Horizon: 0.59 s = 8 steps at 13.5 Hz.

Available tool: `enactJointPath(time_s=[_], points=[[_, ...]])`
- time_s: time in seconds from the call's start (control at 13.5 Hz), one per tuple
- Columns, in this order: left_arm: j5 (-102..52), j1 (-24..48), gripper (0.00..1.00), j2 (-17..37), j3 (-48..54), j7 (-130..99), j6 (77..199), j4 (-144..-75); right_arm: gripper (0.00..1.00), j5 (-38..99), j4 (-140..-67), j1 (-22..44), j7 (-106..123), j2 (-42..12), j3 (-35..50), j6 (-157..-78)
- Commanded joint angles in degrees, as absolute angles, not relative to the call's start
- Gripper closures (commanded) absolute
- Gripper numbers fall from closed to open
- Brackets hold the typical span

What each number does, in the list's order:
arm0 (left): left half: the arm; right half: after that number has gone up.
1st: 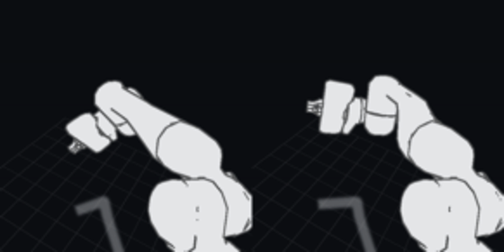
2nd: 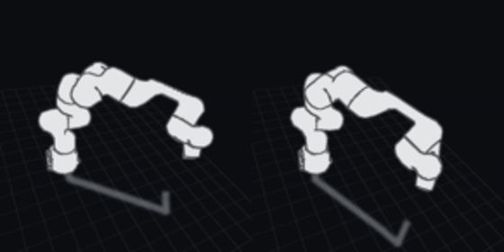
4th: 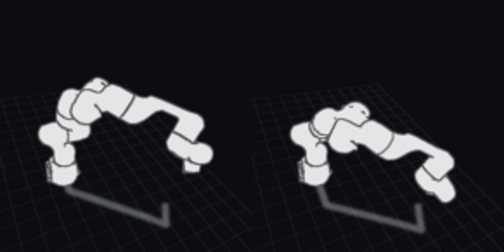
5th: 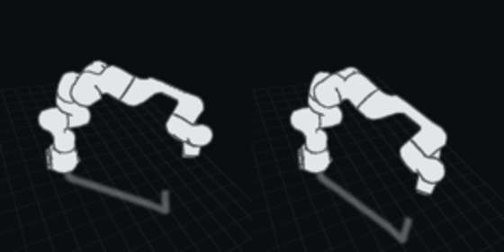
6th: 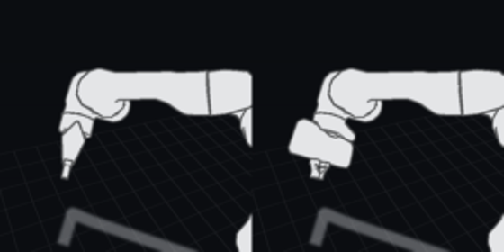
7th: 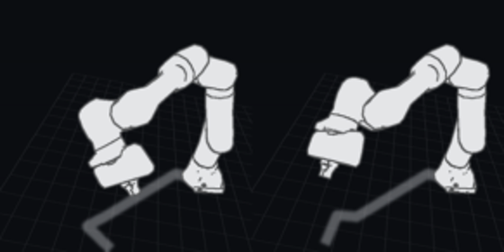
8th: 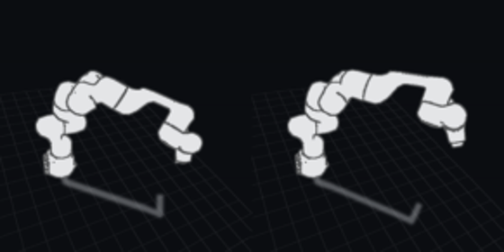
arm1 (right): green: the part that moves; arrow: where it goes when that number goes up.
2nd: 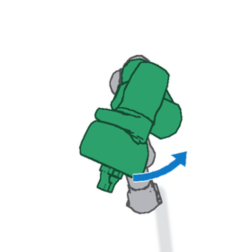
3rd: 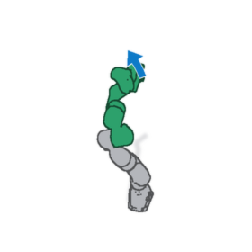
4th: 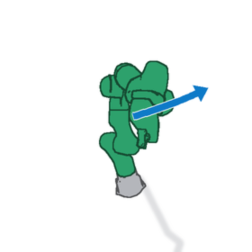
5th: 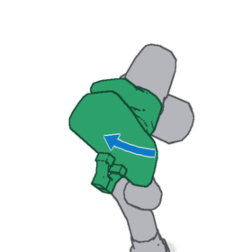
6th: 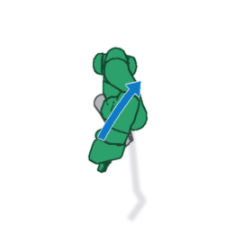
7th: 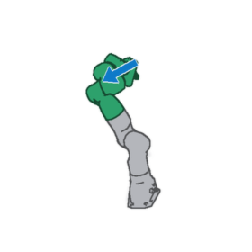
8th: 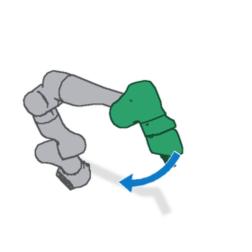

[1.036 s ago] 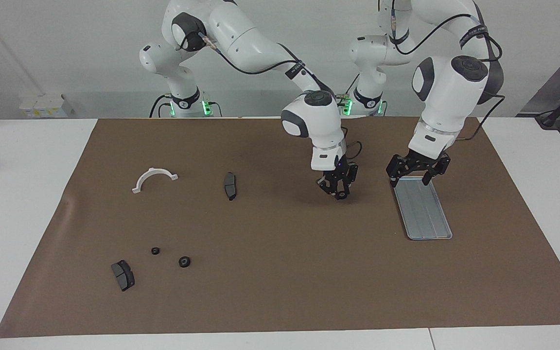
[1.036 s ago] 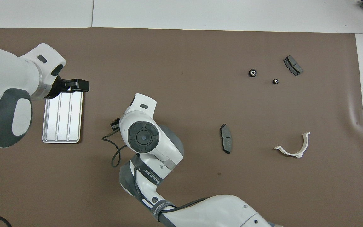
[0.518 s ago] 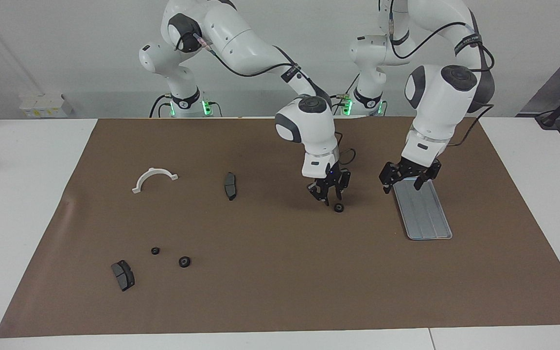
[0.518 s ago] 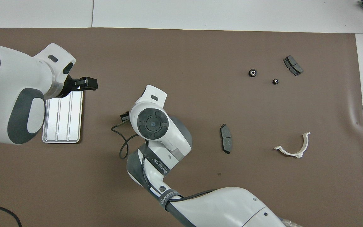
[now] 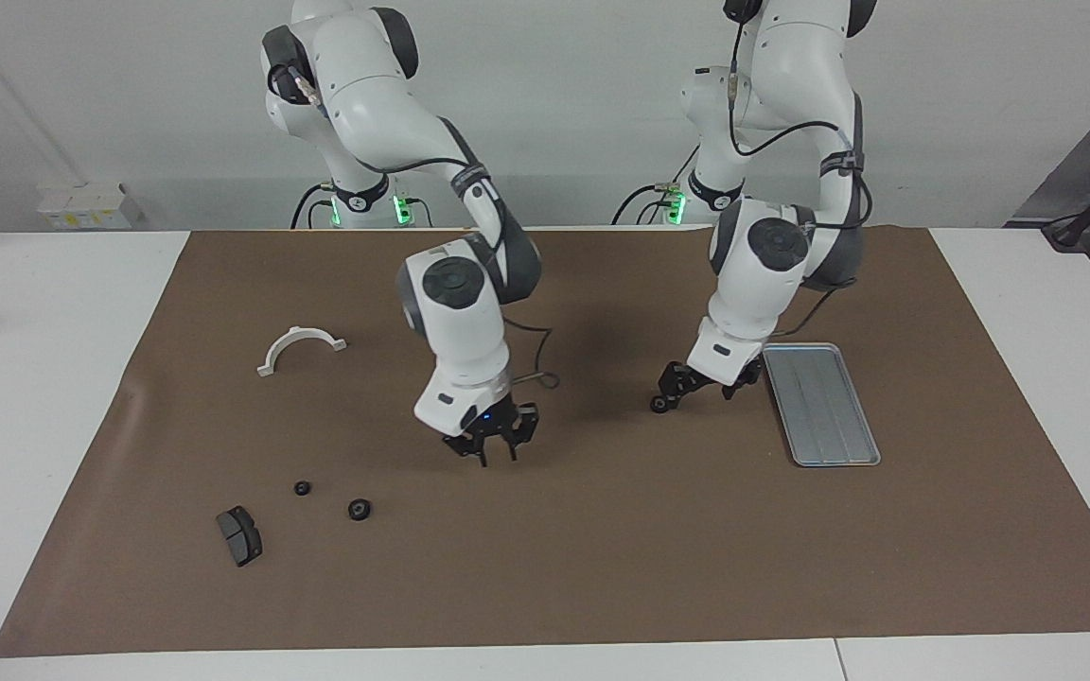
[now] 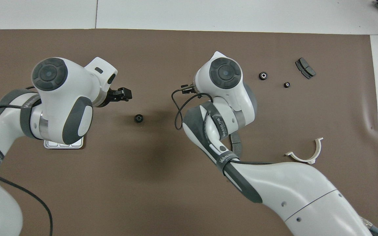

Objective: Pick bearing gear from pile to tray

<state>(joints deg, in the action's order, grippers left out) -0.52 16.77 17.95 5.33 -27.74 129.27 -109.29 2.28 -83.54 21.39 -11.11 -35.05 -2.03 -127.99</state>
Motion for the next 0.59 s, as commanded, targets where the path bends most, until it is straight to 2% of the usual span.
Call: enactJointPath(time_s=[0.0,0.3,0.37,0.44,0.52], points=[[-0.35,19.76,0.00,16.61,4.39,-31.19,132.44,-114.60,0.55,3.25,-85.34,15.14,-9.23,-34.45,-0.97,-126.39],[-0.18,20.83,0.03,16.35,4.39,-34.54,133.33,-115.83,0.55,2.02,-88.42,8.19,-9.14,-33.22,-1.32,-124.82],[-0.18,20.83,0.08,15.91,4.39,-34.54,133.77,-116.80,0.55,0.98,-88.42,6.43,-8.62,-33.05,-1.41,-122.98],[-0.18,21.09,0.19,15.65,4.39,-34.54,134.99,-118.02,0.55,-1.21,-88.33,4.68,-6.87,-32.70,-1.41,-120.26],[-0.18,21.18,0.24,15.64,4.31,-34.54,136.22,-118.47,0.55,-2.97,-88.33,3.01,-4.94,-32.43,-1.32,-118.49]])
